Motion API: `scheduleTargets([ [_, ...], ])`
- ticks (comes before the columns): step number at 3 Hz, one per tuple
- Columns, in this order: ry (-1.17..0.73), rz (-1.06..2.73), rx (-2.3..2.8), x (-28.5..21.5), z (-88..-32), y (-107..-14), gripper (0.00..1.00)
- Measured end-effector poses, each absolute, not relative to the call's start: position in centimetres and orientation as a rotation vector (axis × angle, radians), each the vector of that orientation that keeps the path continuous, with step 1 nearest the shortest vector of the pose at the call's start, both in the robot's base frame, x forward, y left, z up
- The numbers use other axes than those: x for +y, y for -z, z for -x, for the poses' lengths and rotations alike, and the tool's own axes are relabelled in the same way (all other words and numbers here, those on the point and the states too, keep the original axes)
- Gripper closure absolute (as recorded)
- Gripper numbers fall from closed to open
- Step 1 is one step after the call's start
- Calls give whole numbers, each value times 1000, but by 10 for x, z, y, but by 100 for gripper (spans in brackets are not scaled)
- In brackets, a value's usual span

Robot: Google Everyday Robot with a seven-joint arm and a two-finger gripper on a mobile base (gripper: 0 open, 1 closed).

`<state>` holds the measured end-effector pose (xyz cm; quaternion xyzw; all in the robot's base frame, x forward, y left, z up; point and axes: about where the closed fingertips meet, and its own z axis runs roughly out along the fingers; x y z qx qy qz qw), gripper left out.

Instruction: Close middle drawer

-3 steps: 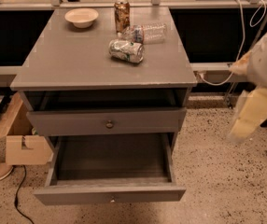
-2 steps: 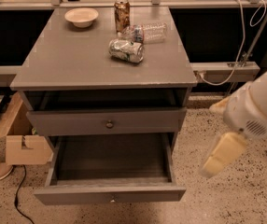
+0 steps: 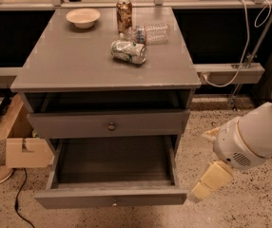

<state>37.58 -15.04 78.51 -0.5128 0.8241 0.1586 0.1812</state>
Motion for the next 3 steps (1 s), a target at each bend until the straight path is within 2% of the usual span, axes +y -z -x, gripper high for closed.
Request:
scheduleTargets([
  [1,-485,1442,2318,-149,-377,-771,0],
  [3,-697,1505,2171,-141,-377,-675,0],
])
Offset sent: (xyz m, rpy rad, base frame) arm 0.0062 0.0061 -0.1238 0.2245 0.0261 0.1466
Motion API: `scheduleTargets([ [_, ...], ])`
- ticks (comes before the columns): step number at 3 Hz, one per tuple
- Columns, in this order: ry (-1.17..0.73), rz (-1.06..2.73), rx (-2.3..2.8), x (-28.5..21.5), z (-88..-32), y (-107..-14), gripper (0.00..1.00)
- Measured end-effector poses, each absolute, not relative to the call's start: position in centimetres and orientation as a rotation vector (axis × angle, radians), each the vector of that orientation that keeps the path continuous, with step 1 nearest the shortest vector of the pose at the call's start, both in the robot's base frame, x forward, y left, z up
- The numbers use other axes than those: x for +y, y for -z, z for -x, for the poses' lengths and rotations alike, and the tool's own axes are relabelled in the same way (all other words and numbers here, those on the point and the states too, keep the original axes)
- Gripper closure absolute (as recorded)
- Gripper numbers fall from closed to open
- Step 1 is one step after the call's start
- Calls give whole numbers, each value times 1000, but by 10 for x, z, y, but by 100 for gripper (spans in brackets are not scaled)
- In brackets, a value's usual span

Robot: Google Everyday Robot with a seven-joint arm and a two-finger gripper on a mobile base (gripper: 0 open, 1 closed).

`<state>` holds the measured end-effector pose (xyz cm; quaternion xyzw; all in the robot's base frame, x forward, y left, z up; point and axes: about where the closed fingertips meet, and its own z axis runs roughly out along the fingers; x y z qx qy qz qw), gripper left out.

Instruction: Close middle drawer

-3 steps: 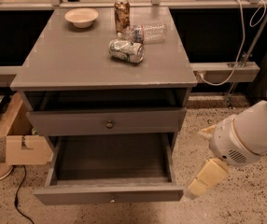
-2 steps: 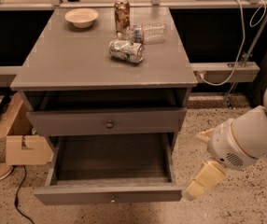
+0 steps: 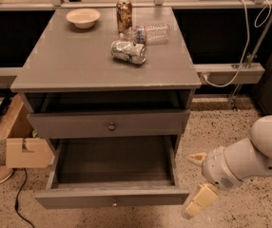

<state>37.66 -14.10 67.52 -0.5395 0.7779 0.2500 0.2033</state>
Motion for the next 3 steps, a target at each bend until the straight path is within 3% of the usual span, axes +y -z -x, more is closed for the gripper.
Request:
scheduleTargets([
  [1,-767,1563,2102,-132,-372,-625,0],
  [2,-808,1597,2077,-123,-364,-577,19],
  [3,-829,1629,2095,-107,-362,-524,50],
])
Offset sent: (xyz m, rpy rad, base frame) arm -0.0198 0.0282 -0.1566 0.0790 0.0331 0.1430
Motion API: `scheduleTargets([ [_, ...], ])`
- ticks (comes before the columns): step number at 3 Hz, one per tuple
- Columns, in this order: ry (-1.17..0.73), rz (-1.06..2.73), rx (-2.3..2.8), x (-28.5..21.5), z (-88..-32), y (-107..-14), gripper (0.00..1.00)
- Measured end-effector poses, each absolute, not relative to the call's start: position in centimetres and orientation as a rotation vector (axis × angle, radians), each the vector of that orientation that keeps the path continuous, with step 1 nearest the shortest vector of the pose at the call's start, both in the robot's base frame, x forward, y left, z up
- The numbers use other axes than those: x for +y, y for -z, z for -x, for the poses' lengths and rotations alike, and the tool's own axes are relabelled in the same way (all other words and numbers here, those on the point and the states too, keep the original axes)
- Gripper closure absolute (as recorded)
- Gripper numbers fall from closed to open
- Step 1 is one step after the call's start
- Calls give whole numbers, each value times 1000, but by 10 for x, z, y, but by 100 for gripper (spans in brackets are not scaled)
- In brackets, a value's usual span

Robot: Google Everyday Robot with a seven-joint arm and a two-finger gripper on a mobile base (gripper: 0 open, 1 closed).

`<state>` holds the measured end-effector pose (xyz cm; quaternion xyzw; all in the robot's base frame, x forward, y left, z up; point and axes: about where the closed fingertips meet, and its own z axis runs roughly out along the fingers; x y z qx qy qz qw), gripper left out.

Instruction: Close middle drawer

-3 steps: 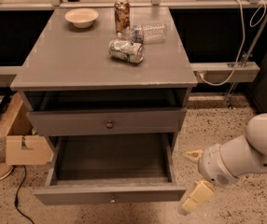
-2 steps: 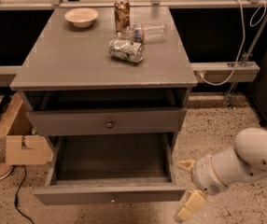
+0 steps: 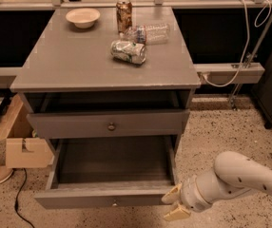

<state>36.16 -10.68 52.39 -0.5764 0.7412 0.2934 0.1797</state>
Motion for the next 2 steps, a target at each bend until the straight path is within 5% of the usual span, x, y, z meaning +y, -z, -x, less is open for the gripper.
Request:
scheduleTargets([
  [2,-829,1629,2095,-107,-362,-524,96],
])
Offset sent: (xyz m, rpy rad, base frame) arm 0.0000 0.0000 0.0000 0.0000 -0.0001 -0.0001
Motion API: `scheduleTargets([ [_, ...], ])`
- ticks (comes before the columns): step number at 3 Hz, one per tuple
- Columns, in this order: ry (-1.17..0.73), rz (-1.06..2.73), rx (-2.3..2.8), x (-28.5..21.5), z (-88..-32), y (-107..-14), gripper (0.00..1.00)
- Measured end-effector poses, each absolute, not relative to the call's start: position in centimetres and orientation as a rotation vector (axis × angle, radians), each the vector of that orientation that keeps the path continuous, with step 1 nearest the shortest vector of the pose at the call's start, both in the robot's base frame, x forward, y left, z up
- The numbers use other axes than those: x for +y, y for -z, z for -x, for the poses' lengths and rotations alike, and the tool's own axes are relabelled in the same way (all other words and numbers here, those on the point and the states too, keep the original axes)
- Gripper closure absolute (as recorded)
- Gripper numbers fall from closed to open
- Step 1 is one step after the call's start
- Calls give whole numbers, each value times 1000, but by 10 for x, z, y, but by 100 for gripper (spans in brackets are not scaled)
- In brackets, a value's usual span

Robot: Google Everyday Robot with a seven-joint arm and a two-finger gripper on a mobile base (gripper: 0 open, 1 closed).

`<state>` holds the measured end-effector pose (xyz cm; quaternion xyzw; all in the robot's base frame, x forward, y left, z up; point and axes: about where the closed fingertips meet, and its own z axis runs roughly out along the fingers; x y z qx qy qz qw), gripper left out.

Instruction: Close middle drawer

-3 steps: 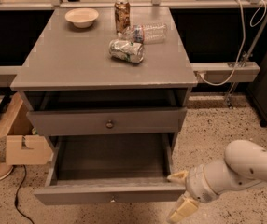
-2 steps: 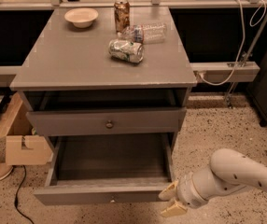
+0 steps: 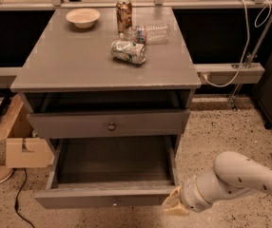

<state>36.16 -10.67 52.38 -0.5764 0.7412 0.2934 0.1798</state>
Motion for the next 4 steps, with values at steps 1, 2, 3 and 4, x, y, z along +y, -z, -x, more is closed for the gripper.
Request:
scheduleTargets([
  [1,-816,1631,2104,-115,-368,-484,100],
  [2,-750,1658,2098,-125,-375,-433,100],
  [3,-657,1669,2071,-130,-389,-401,100],
  [4,-568,1658,2021,-128,-411,-388,100],
])
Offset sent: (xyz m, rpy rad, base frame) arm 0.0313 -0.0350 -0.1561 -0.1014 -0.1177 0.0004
